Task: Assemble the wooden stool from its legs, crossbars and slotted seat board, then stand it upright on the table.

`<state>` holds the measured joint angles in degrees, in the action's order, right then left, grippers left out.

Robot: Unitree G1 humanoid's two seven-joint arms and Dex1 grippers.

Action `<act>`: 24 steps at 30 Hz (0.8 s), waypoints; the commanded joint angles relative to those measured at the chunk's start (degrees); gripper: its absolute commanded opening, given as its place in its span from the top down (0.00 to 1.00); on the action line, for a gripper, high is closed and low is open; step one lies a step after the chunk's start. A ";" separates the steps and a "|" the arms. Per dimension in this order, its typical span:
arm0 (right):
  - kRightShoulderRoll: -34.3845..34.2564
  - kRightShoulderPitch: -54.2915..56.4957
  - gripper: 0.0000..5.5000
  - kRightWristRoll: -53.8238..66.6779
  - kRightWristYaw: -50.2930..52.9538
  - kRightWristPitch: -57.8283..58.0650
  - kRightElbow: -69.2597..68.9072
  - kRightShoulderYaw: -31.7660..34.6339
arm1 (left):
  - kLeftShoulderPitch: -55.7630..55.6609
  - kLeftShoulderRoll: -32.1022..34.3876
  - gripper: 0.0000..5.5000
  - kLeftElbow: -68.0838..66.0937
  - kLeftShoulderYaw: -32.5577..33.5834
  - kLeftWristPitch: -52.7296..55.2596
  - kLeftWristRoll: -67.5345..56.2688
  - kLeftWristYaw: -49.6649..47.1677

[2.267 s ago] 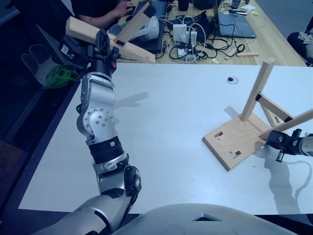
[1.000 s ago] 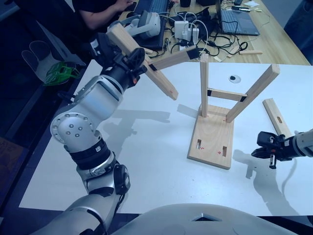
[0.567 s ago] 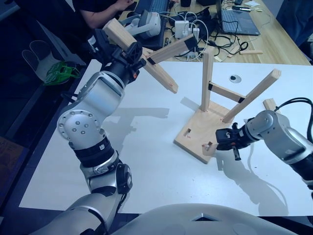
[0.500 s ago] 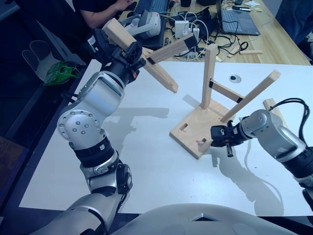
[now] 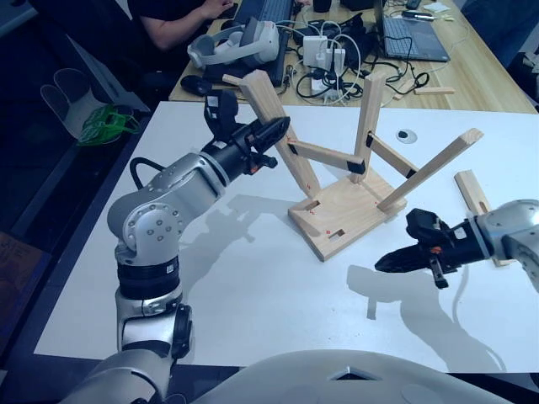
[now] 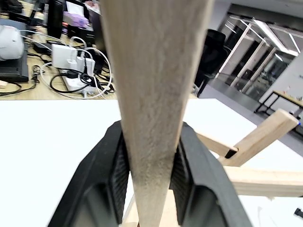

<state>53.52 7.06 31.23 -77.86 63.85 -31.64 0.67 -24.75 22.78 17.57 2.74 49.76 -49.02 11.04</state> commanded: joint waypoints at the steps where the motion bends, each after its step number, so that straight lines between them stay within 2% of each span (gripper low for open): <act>1: 0.16 -5.49 1.00 7.17 2.70 6.79 1.72 11.35 | -1.02 2.47 0.81 -4.54 -4.19 -4.71 6.80 7.81; 7: -1.18 -11.84 1.00 10.22 8.34 7.57 9.24 19.28 | -0.99 1.38 0.81 -6.41 -4.35 -5.67 10.55 11.78; 12: -1.40 -14.97 1.00 9.03 11.88 3.25 13.48 18.53 | -1.21 -2.20 0.81 -6.88 -1.30 -2.16 8.29 9.07; 24: -3.13 -12.10 1.00 13.17 18.07 3.00 13.76 17.84 | 0.99 -2.72 0.81 -7.43 -2.50 -1.71 10.96 11.79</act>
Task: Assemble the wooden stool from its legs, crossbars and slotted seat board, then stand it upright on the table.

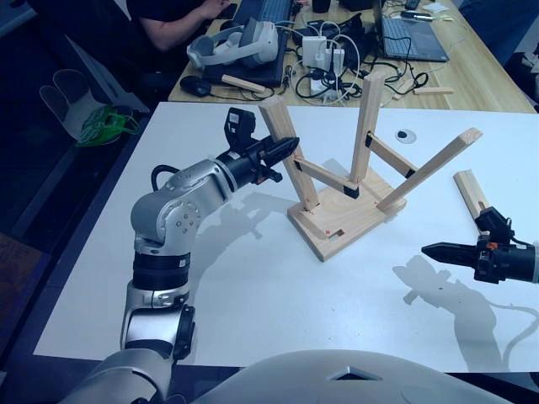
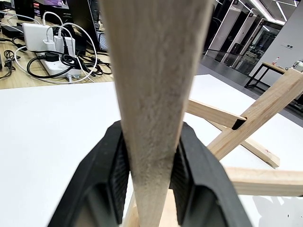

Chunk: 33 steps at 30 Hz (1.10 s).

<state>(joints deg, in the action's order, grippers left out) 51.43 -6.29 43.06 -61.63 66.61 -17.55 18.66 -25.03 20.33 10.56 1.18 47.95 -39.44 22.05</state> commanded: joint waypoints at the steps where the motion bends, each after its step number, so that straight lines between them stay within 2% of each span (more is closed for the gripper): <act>1: -1.46 1.63 1.00 2.17 2.49 0.70 -0.32 0.28 | 1.23 -0.23 0.81 -0.52 -2.06 -0.52 2.30 1.31; 7: -1.92 1.42 1.00 4.79 4.96 1.66 -1.08 1.20 | -1.40 1.00 0.81 -3.49 -7.45 -2.22 7.52 4.85; 13: -2.26 1.14 1.00 5.30 6.60 0.82 -1.35 0.17 | -2.86 3.70 0.81 -7.14 -8.26 1.98 8.73 7.72; 21: -3.62 0.19 1.00 4.85 8.78 -1.31 -1.47 -0.76 | -4.56 4.91 0.81 -7.13 -8.71 -0.28 9.60 11.97; 27: -4.27 -1.49 1.00 4.49 9.87 -3.22 -1.66 -1.57 | -7.80 4.43 0.81 -3.72 -6.71 5.13 7.16 10.94; 33: -4.77 -1.83 1.00 4.72 11.04 -4.21 -1.66 -1.83 | -8.40 4.33 0.81 -1.51 -7.59 8.82 8.43 9.39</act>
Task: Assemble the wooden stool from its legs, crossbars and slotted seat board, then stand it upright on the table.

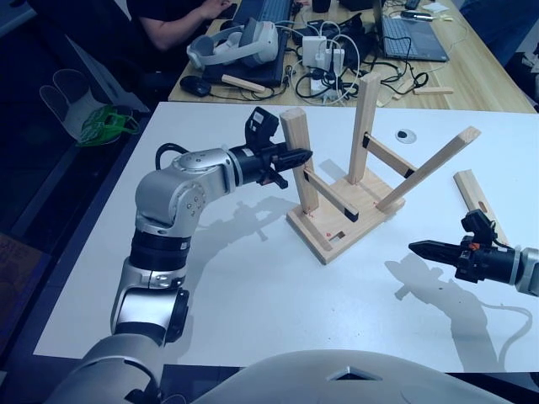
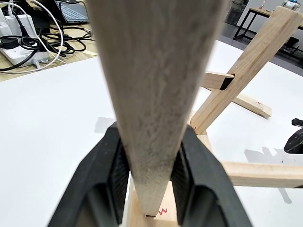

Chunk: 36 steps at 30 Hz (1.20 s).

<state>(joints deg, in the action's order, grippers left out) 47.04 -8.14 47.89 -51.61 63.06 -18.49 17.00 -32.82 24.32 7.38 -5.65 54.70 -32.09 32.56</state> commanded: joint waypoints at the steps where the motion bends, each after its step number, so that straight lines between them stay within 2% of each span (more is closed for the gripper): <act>1: -0.44 0.06 1.00 -0.04 1.17 -0.76 -0.69 -0.21 | 0.06 0.12 0.81 2.08 -1.04 2.21 1.36 -1.48; 5: -1.94 0.54 1.00 -0.22 3.06 -1.90 0.07 0.25 | 4.62 -1.82 0.81 -0.04 -3.43 -2.87 9.01 -9.00; 11: -4.18 3.98 1.00 0.31 6.80 -2.60 2.70 2.07 | 7.34 -7.87 0.81 0.34 0.12 -4.37 15.15 -24.45; 18: -4.78 4.78 1.00 -0.12 7.84 -3.64 3.79 2.04 | 10.20 -9.22 0.81 4.55 1.09 1.64 15.21 -29.56; 22: -5.03 4.97 1.00 -0.46 7.95 -4.39 4.16 1.56 | 12.77 -14.80 0.81 7.79 3.16 5.22 13.57 -34.06; 26: -5.22 5.77 1.00 -0.51 8.09 -4.81 4.62 1.15 | 14.98 -17.74 0.81 9.43 2.49 3.08 15.03 -36.51; 29: -5.29 6.17 1.00 -0.91 8.06 -5.45 5.23 0.70 | 15.29 -21.33 0.81 9.82 5.91 6.61 12.25 -36.76; 36: -5.57 5.30 1.00 -1.95 7.94 -6.81 5.20 0.04 | 15.26 -20.33 0.81 13.83 1.95 4.57 15.20 -35.81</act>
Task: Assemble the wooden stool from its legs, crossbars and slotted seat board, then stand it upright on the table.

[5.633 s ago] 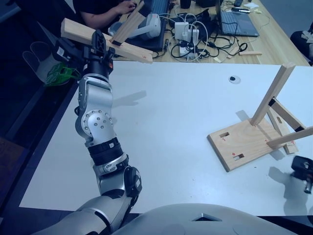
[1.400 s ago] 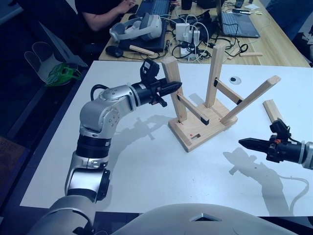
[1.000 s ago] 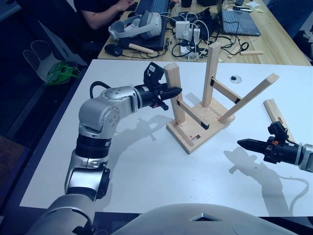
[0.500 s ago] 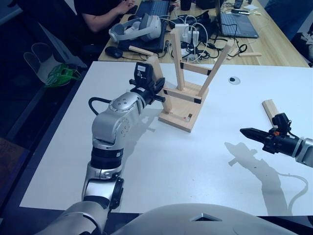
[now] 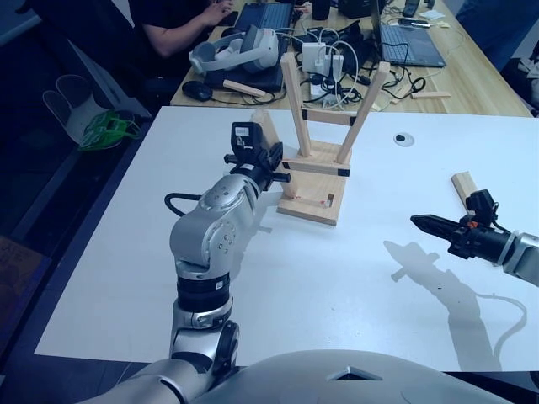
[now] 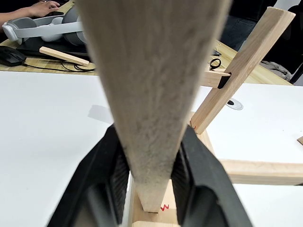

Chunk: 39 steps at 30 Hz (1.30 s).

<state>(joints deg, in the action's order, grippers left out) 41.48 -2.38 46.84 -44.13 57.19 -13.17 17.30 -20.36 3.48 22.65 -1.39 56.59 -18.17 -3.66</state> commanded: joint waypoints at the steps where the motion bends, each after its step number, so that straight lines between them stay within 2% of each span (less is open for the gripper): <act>1: -0.02 -0.71 1.00 -1.06 0.41 -1.10 -0.20 -0.37 | 2.75 0.62 0.81 -1.18 -2.51 2.35 1.62 0.56; 5: -0.30 -1.66 1.00 -1.63 0.39 -1.66 -0.67 -0.87 | 1.53 0.76 0.81 -0.71 -2.74 -3.25 4.27 0.09; 6: -0.37 -1.93 1.00 -1.71 0.38 -1.74 -0.80 -0.90 | 1.08 1.20 0.75 -0.15 -3.37 -6.45 5.64 0.12; 12: -0.49 -3.07 1.00 -2.30 1.14 -2.31 0.03 0.40 | 0.32 0.40 0.60 1.95 -4.05 -17.95 9.33 0.84; 15: -1.24 -2.74 1.00 -6.49 4.96 -5.82 2.53 1.07 | 0.28 0.39 0.52 2.58 -4.13 -23.04 10.23 1.91; 18: -1.31 -2.44 0.91 -16.97 11.50 -14.77 9.87 -0.71 | -0.41 1.11 0.44 3.16 -3.36 -30.46 12.31 2.52; 21: -2.79 -1.90 0.82 -24.83 18.00 -24.55 15.81 0.49 | -2.62 2.57 0.37 2.56 -2.41 -37.30 15.15 2.77; 25: -3.36 0.21 0.67 -30.70 23.55 -34.72 23.23 2.69 | -2.68 2.59 0.24 1.04 -2.02 -40.46 16.25 3.45; 29: -3.07 1.23 0.55 -33.15 24.42 -38.56 28.25 3.02 | -2.27 2.28 0.13 0.50 -1.23 -40.92 16.27 3.31; 33: -2.77 0.40 0.42 -32.72 21.08 -30.06 33.44 0.89 | -2.54 2.15 0.02 0.13 -0.73 -40.73 16.41 3.32; 39: -0.57 -2.34 0.24 -31.57 14.87 -15.64 33.74 -3.56 | -3.22 1.45 0.02 -0.45 -0.06 -39.74 16.04 3.38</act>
<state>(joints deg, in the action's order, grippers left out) 42.62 0.32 15.78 -26.48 33.44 18.39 18.54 -22.88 5.40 23.00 -1.66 16.10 -1.87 -0.52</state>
